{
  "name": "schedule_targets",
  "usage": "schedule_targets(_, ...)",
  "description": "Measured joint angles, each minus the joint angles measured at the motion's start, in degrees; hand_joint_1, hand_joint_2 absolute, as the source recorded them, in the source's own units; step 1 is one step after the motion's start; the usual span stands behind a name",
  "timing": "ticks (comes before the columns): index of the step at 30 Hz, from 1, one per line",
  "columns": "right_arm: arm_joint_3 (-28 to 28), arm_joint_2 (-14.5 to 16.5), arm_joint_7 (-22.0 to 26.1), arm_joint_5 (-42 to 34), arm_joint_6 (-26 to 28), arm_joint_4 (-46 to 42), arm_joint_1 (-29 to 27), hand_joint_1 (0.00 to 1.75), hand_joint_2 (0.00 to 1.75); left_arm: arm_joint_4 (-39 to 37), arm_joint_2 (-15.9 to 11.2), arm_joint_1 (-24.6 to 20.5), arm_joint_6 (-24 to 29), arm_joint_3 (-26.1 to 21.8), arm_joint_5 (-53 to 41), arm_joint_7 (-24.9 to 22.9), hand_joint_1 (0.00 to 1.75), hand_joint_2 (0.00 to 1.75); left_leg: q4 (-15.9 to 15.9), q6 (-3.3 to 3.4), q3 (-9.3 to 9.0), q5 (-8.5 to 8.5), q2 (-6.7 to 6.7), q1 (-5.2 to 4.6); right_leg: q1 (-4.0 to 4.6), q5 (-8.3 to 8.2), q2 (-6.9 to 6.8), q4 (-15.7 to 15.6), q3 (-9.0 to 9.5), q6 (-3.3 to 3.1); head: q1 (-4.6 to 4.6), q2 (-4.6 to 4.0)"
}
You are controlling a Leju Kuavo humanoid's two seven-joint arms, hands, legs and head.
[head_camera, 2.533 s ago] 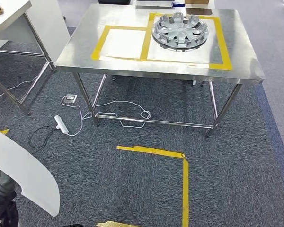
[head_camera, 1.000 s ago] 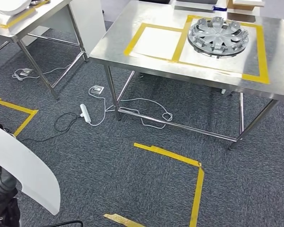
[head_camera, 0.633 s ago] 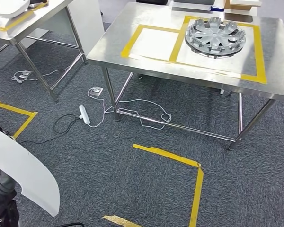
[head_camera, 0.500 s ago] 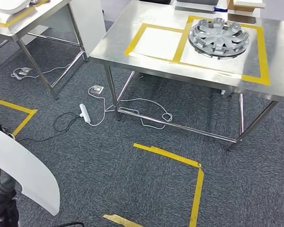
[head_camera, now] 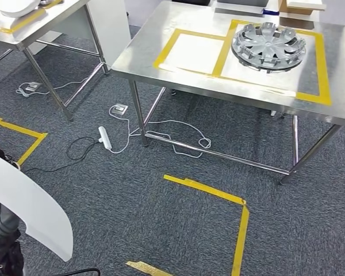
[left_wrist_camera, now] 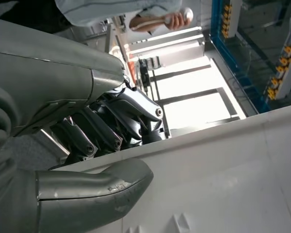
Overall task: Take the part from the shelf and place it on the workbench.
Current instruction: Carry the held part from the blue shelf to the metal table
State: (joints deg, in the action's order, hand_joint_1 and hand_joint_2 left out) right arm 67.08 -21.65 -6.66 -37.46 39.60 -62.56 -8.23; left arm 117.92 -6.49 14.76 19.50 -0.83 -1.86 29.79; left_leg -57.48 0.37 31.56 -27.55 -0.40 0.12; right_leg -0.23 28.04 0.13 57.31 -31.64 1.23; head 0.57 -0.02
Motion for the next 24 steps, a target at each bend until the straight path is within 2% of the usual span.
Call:
schedule_targets(2, 0.1, 0.0, 0.0, 0.0, 0.0, 0.0, 0.0, 0.0, 0.0, 0.0, 0.0, 0.0, 0.0, 0.0, 0.0, 0.0, 1.64, 1.75, -0.8, -0.64, 0.22, -0.76, 0.03, 0.15, -0.17, -0.18, -0.05, -0.3, 0.16, -0.59, -0.1, 0.0)
schedule_targets(3, 0.2, 0.0, 0.0, 0.0, 0.0, 0.0, 0.0, 0.0, 0.0, 0.0, 0.0, -0.1, 0.0, 0.0, 0.0, 0.0, 1.64, 1.75, -2.6, -0.98, 0.95, -1.94, 0.06, 0.21, -0.31, -0.26, -0.11, -0.4, 0.26, -0.91, -0.24, 0.0)
schedule_targets(6, 0.2, 0.0, 0.0, 0.0, 0.0, 0.0, 0.0, 0.0, 0.0, 0.0, -0.1, 0.0, 0.0, 0.0, 0.0, 0.0, 1.64, 1.75, -13.1, -1.69, 6.01, -7.03, 0.11, 0.49, -0.38, -0.19, -0.27, -0.5, 0.35, -1.39, -0.53, 0.0)
schedule_targets(7, 0.2, 0.0, 0.0, 0.0, 0.0, 0.0, 0.0, 0.0, 0.0, 0.0, -0.1, 0.1, 0.0, 0.0, 0.0, 0.0, 1.64, 1.75, -15.6, -1.79, 7.31, -7.59, 0.11, 0.54, -0.36, -0.15, -0.29, -0.5, 0.38, -1.42, -0.52, 0.0)
schedule_targets(8, 0.2, 0.0, 0.0, 0.0, 0.0, 0.0, 0.0, 0.0, 0.0, 0.0, -0.1, 0.1, 0.0, 0.0, 0.0, 0.0, 1.64, 1.75, -16.1, -1.8, 7.67, -6.98, 0.11, 0.55, -0.35, -0.11, -0.3, -0.5, 0.46, -1.43, -0.53, 0.0)
schedule_targets(9, 0.2, 0.0, 0.0, 0.0, 0.0, 0.0, 0.0, 0.0, 0.0, 0.0, -0.1, 0.1, 0.0, 0.0, 0.0, 0.0, 1.64, 1.75, -14.5, -1.72, 6.98, -5.34, 0.12, 0.55, -0.35, -0.05, -0.28, -0.5, 0.58, -1.38, -0.53, 0.0)
schedule_targets(11, 0.2, 0.0, 0.0, 0.0, 0.0, 0.0, 0.0, 0.0, 0.0, 0.0, -0.1, 0.1, 0.0, 0.0, 0.0, 0.0, 1.64, 1.75, -7.3, -1.32, 3.68, -1.19, 0.17, 0.5, -0.29, 0.15, -0.24, -0.5, 0.89, -1.15, -0.55, 0.0)
schedule_targets(13, 0.2, 0.0, 0.0, -0.1, 0.0, 0.0, 0.1, 0.0, 0.0, 0.0, -0.1, 0.0, 0.0, 0.0, 0.0, 0.0, 1.64, 1.75, -1.7, -0.73, 1.17, 0.42, 0.23, 0.35, -0.06, 0.45, -0.2, -0.2, 0.83, -0.66, -0.5, 0.0)
schedule_targets(16, 0.2, 0.0, 0.0, -0.3, 0.0, 0.1, 0.1, 0.0, 0.0, 0.0, -0.1, 0.0, 0.0, -0.1, -0.1, 0.0, 1.64, 1.75, -0.4, 0.21, 0.78, 0.18, 0.22, 0.23, -0.02, 0.66, -0.3, -0.2, 0.55, 0.33, -0.44, 0.0)
schedule_targets(18, 0.3, 0.0, 0.1, -0.4, 0.0, 0.1, 0.1, 0.0, 0.0, 0.0, -0.1, 0.0, 0.0, -0.1, -0.2, 0.0, 1.64, 1.75, 0.0, 0.9, 0.56, 0.29, 0.23, 0.41, -0.1, 1.99, -0.29, 1.7, -0.41, 0.89, -0.25, 0.0)
schedule_targets(19, 0.3, 0.0, 0.1, -0.5, 0.0, 0.1, 0.2, 0.0, 0.0, 0.0, -0.1, -0.1, 0.0, -0.1, -0.3, 0.0, 1.64, 1.75, 0.1, 1.18, 0.45, 0.32, 0.24, 0.49, -0.15, 3.41, -0.26, 4.3, -1.73, 1.08, -0.18, 0.0)
schedule_targets(21, 0.4, 0.0, 0.2, -0.7, 0.0, 0.1, 0.1, 0.0, 0.0, 0.0, -0.1, -0.1, 0.0, 0.0, -0.5, 0.0, 1.64, 1.75, 0.1, 1.5, 0.4, 0.18, 0.25, 0.36, -0.2, 6.72, -0.22, 12.1, -5.74, 1.29, -0.04, 0.0)
schedule_targets(22, 0.5, 0.0, 0.2, -0.8, 0.0, 0.1, 0.1, 0.0, 0.0, 0.0, -0.1, 0.0, 0.0, 0.0, -0.5, 0.0, 1.64, 1.75, 0.1, 1.58, 0.35, 0.1, 0.25, 0.29, -0.22, 7.5, -0.22, 15.2, -7.51, 1.35, -0.06, 0.0)
schedule_targets(23, 0.5, 0.0, 0.2, -1.0, 0.0, 0.1, 0.1, 0.0, 0.0, 0.0, -0.1, 0.0, 0.0, 0.0, -0.5, 0.0, 1.64, 1.75, 0.1, 1.62, 0.23, -0.02, 0.22, 0.25, -0.22, 7.2, -0.22, 16.4, -8.48, 1.36, -0.04, 0.0)
schedule_targets(24, 0.6, 0.0, 0.2, -1.2, 0.0, 0.1, 0.1, 0.0, 0.0, 0.0, -0.1, 0.0, 0.0, 0.0, -0.5, 0.0, 1.64, 1.75, 0.1, 1.61, 0.01, -0.19, 0.17, 0.23, -0.22, 5.72, -0.22, 15.3, -8.23, 1.28, -0.05, 0.0)
